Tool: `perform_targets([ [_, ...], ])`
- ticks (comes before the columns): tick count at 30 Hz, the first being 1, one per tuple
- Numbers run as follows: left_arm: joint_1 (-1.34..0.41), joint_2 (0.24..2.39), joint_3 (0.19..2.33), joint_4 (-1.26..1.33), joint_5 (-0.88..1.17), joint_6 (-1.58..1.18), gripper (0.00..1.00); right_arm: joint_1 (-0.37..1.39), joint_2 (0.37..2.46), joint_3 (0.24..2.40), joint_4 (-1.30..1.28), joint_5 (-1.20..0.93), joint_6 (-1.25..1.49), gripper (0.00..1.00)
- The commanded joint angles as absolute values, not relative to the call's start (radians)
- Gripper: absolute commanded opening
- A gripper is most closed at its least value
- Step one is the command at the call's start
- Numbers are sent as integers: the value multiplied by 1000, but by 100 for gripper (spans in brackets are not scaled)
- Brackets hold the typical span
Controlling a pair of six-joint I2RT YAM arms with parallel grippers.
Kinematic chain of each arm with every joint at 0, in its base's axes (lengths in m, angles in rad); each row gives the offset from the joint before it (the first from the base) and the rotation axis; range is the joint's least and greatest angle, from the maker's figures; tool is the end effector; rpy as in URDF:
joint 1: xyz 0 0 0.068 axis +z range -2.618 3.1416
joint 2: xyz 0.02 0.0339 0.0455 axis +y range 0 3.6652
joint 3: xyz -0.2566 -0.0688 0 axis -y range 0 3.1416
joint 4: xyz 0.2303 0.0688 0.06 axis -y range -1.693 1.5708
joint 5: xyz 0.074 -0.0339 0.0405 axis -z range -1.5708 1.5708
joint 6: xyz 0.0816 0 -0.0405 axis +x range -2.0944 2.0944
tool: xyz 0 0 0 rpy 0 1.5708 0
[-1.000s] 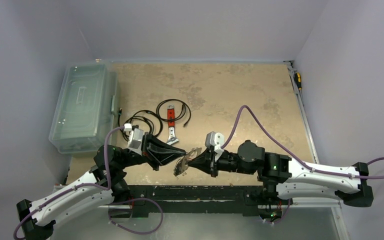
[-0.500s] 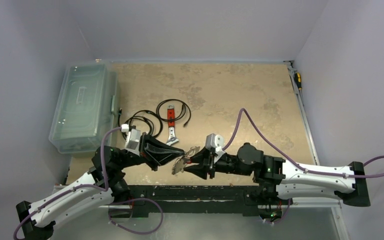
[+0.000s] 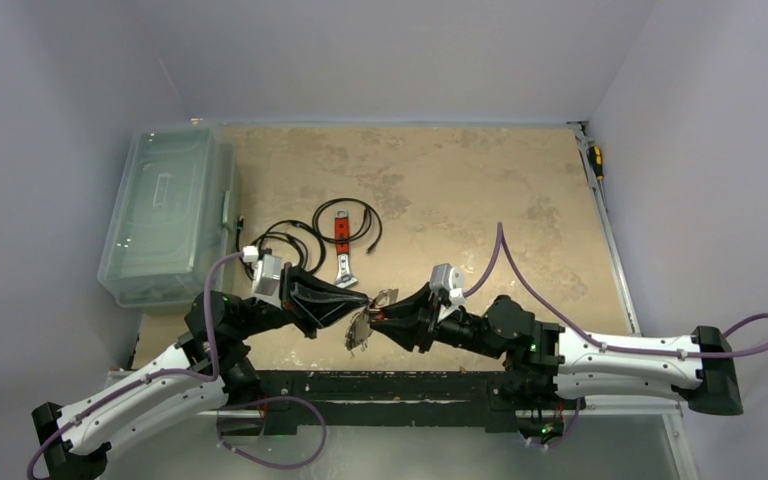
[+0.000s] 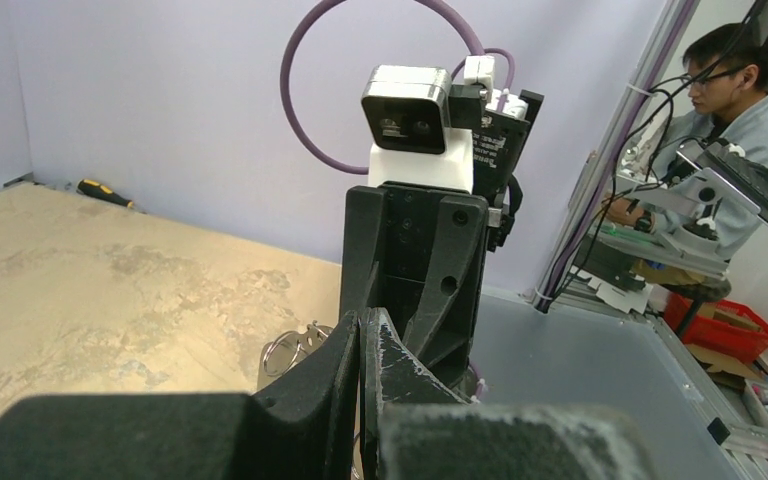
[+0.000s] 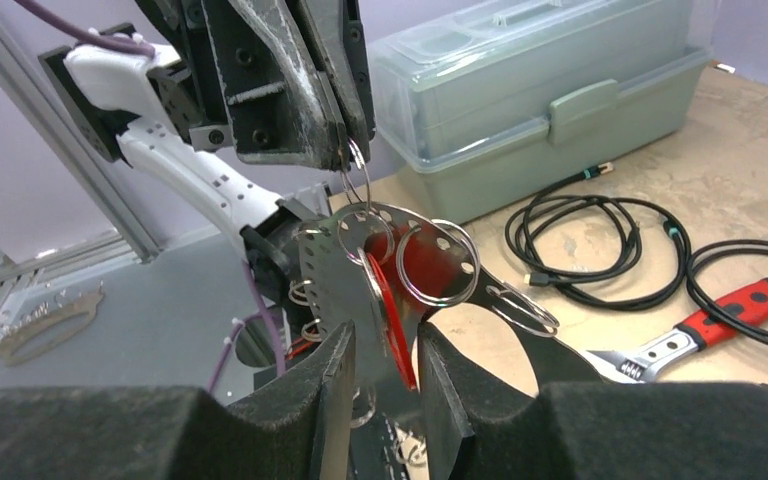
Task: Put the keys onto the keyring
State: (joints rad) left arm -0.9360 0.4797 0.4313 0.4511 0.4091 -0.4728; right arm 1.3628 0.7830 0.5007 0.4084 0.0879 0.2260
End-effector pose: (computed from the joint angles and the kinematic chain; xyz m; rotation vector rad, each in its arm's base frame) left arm 0.0701 -0.1499 0.3391 0.6838 1.1518 -1.4542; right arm 0.0545 0.2236 0.3075 -0.7772 1.3620 1.2197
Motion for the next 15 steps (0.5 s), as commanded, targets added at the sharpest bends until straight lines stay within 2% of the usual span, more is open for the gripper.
perform_targets([
  [1,-932,469,441,472,363,-451,0,1367,794,496,535,128,247,32],
  [15,-931,450,442,424,291,-431,0,1367,868,537,555,146,241,27],
])
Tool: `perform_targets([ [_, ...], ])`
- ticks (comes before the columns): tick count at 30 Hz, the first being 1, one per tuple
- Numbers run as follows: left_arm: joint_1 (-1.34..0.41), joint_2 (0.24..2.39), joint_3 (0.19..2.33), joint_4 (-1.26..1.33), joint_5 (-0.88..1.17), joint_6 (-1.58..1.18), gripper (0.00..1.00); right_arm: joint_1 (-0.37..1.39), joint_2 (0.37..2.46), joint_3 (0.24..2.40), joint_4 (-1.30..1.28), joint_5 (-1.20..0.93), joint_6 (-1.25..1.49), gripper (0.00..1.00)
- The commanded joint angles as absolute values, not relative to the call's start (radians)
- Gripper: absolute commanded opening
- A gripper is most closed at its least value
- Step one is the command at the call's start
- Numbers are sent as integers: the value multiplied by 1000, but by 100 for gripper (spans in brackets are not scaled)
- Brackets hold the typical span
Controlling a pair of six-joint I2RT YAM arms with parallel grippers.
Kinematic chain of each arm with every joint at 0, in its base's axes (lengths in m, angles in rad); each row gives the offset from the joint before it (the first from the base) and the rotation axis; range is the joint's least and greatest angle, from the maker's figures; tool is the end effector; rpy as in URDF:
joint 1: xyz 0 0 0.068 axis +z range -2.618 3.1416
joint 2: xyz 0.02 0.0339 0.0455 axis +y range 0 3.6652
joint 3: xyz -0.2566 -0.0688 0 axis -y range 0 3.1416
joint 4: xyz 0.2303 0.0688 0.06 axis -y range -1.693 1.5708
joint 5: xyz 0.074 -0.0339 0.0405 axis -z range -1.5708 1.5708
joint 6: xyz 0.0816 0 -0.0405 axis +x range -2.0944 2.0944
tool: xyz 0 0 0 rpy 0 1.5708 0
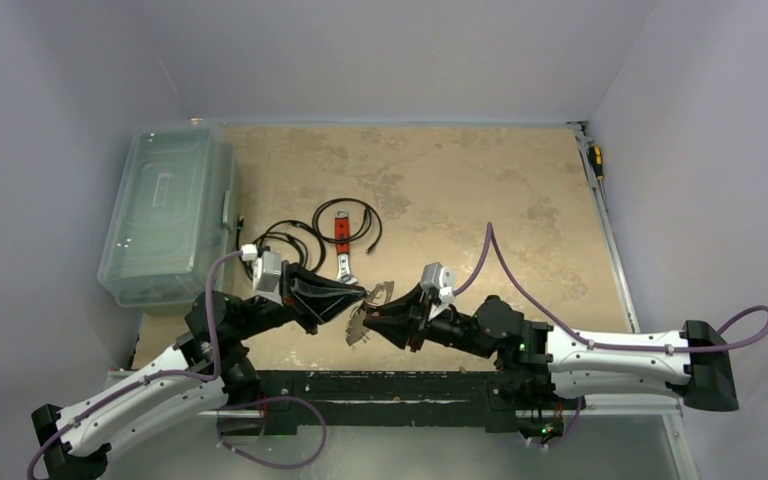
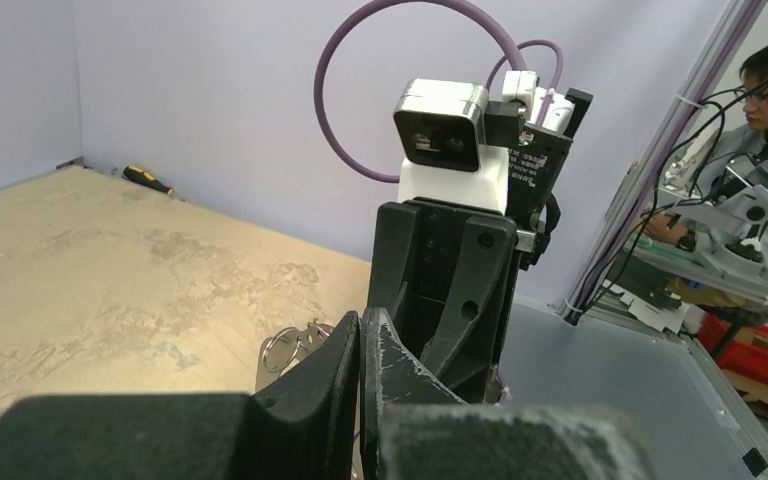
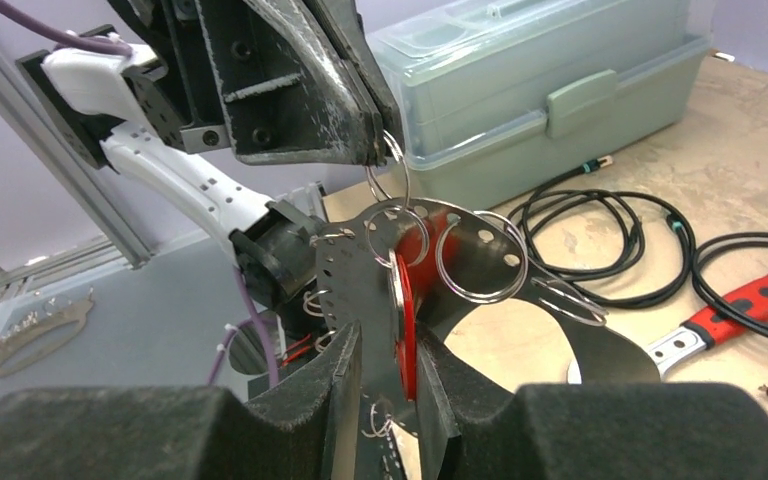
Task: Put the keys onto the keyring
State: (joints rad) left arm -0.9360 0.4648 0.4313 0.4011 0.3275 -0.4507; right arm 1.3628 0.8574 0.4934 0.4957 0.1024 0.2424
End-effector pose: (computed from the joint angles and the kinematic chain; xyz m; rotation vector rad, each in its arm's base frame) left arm 0.0761 -0.1476 0.3351 0.6220 1.1982 -1.3887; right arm 0.0582 0.2355 0.3020 -0.7519 1.3704 1.2251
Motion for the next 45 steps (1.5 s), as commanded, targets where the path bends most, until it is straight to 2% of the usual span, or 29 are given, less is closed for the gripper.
perform_targets([
  [1,-931,448,442,422,289,-431,0,1367,874,538,554,158,239,27],
  [8,-931,444,440,413,278,-428,0,1367,883,539,566,174,236,22],
  [13,-931,446,442,410,272,-428,0,1367,869,544,569,185,227,10],
  [15,-931,449,442,408,269,-428,0,1368,869,556,548,171,205,0],
  [17,-932,451,442,407,263,-428,0,1367,859,570,514,153,186,0],
  [21,-931,461,446,400,261,-426,0,1367,830,637,347,138,172,0],
  [25,-931,477,454,382,262,-420,2,1367,832,778,62,142,203,0],
  [26,-931,482,455,379,265,-421,8,1367,839,808,-3,141,216,0],
  [28,-931,497,460,377,276,-427,28,1367,852,867,-107,120,250,0],
  [31,-932,521,489,333,277,-431,50,1367,879,946,-256,145,304,0],
  [34,-931,530,557,234,246,-415,83,1367,900,1004,-382,168,350,0],
  [37,-931,524,639,81,184,-360,92,1367,905,1031,-468,174,397,0],
  [41,-931,486,712,-119,53,-258,95,1367,890,1042,-545,173,456,0],
  [45,-931,431,722,-199,-78,-201,98,1367,876,1044,-599,181,537,0],
])
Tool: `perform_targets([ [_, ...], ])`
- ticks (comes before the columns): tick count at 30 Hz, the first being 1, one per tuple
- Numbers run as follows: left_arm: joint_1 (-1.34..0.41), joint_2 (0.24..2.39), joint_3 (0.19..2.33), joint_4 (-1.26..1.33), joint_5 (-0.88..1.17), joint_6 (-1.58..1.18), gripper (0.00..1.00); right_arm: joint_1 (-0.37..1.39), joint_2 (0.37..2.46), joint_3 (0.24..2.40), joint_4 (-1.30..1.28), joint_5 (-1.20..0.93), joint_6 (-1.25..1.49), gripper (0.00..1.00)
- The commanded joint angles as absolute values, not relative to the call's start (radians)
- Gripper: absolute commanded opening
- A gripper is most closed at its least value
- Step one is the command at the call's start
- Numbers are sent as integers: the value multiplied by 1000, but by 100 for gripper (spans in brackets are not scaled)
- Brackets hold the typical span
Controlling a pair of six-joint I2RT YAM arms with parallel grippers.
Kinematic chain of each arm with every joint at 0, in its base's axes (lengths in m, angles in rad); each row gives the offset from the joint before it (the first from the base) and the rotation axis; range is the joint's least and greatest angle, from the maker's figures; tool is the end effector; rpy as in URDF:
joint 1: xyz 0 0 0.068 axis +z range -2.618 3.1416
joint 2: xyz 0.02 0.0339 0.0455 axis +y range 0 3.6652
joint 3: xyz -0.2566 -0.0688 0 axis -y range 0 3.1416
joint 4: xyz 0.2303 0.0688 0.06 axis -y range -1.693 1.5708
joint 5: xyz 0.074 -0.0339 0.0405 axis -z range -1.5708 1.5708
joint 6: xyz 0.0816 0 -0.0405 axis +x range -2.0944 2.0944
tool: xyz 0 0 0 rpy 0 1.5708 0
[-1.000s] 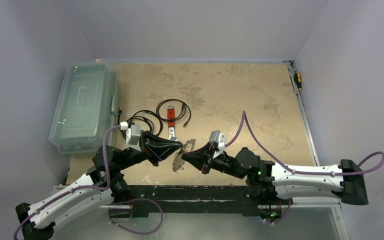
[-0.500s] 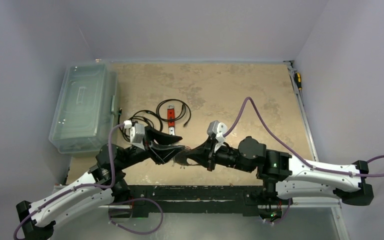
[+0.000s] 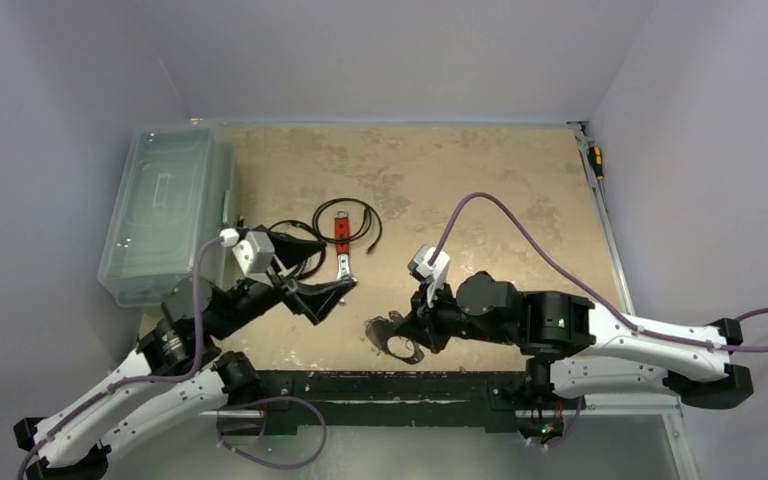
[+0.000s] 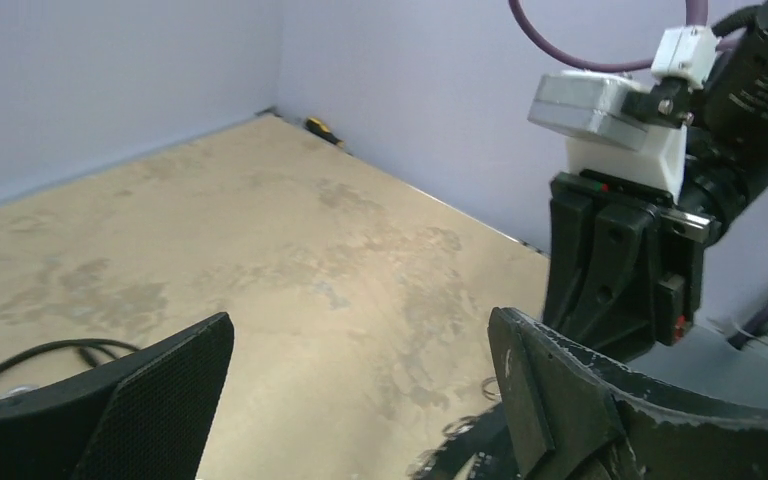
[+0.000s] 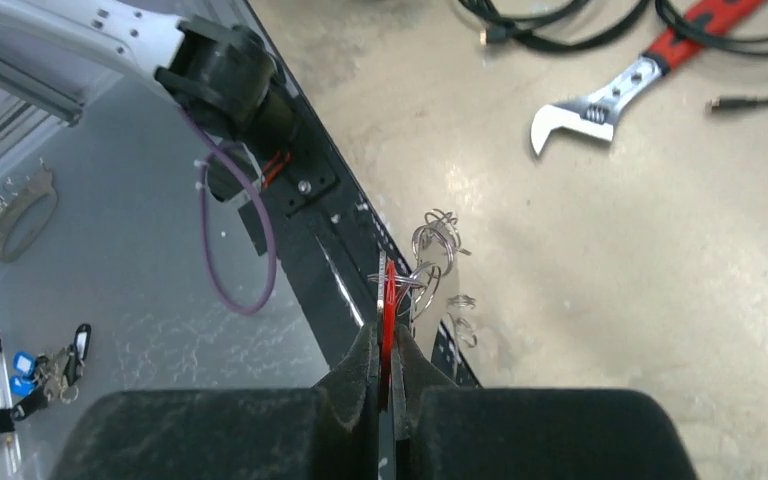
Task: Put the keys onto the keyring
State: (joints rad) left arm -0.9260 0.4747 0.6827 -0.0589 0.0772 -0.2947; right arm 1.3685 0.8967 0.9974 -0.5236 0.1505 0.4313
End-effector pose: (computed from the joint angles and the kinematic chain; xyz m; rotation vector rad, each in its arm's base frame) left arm 0.0901 -0.1303 0.3601 0.5323 1.4122 -1.0514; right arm 0.0570 0.2170 0.3333 -0.8703 1.9493 0.9799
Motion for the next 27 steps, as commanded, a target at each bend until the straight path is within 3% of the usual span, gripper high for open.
perform_targets([
  [1,-931,421,724,-213,-92,-186,98,1367,875,1046,-612,179,550,0],
  [11,-930,423,697,-264,-193,-140,98,1343,947,1027,-667,152,538,0],
  [27,-928,430,696,-286,-218,-108,98,1005,1161,1082,-648,3,315,0],
])
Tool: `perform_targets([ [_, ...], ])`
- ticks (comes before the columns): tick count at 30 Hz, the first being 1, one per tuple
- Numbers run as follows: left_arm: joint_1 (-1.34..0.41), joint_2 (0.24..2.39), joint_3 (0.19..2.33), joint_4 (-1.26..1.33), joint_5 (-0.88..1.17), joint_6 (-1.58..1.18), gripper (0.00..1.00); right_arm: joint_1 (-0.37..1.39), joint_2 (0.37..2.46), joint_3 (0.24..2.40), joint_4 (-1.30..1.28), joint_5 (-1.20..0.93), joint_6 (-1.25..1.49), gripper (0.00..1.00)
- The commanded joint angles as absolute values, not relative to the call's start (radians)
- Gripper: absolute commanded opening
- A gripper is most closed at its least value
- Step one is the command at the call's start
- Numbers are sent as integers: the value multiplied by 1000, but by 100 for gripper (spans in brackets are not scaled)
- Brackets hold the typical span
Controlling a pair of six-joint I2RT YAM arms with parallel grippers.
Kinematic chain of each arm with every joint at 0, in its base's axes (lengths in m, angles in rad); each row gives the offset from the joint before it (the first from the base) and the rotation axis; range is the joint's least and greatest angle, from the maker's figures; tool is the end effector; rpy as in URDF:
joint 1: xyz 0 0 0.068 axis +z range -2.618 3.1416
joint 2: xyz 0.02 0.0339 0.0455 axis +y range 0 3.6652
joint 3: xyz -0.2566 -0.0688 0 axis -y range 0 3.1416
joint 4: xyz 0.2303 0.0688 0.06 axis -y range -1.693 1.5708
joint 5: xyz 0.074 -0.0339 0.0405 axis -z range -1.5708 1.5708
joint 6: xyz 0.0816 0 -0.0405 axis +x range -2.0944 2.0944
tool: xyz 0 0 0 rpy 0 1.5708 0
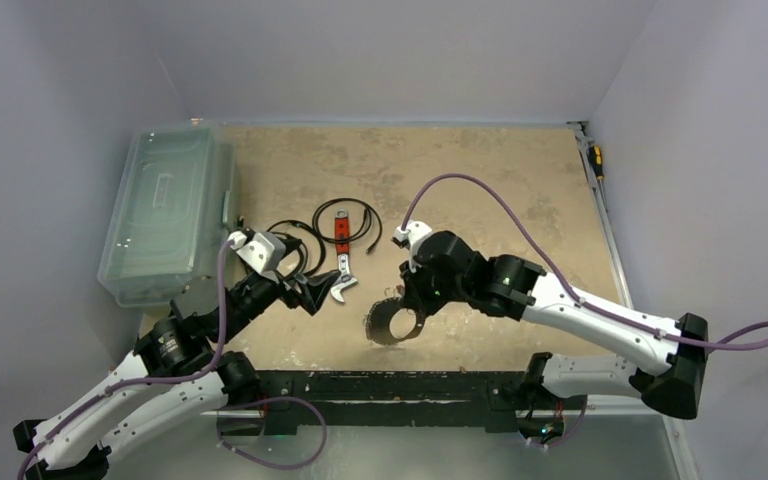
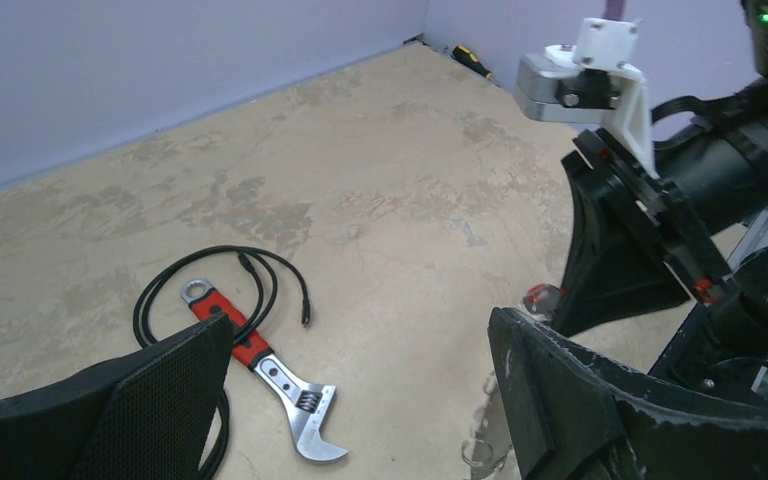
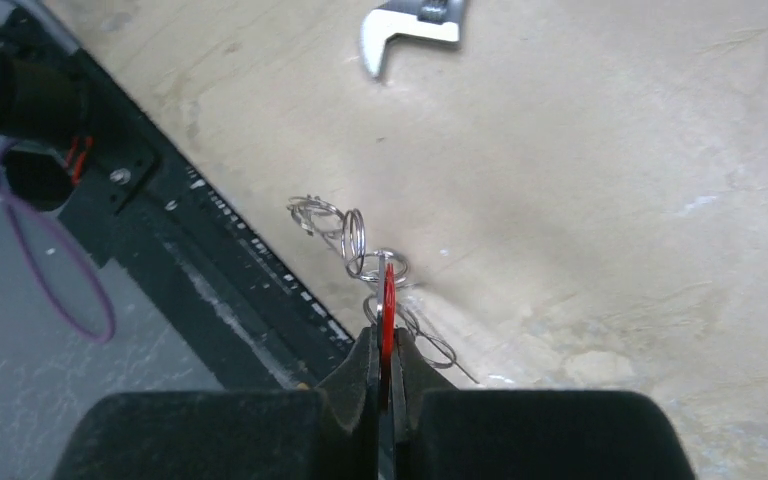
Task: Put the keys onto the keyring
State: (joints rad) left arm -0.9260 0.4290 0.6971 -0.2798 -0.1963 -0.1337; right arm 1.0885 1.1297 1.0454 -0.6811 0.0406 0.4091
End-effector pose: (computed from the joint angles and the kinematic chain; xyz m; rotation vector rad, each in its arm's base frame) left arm 0.1010 -0.1078 0.3373 0.4782 1.5507 -0.6696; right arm 0.1222 0.2263 0.2782 -0.7938 2.3095 0.6718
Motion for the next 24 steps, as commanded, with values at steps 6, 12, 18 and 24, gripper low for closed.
perform_targets([
  [6,-925,440,695,-296,-214,-107,98,907,1254,1095,-609,-32,246,0],
  [12,-921,457,695,-306,-210,-96,98,873,1373,1127,-600,-4,178,0],
  [18,-919,468,695,-310,-210,-88,98,867,1526,1199,-702,130,101,0],
  [24,-918,462,692,-312,-216,-86,98,859,1674,1246,-700,184,58,0],
])
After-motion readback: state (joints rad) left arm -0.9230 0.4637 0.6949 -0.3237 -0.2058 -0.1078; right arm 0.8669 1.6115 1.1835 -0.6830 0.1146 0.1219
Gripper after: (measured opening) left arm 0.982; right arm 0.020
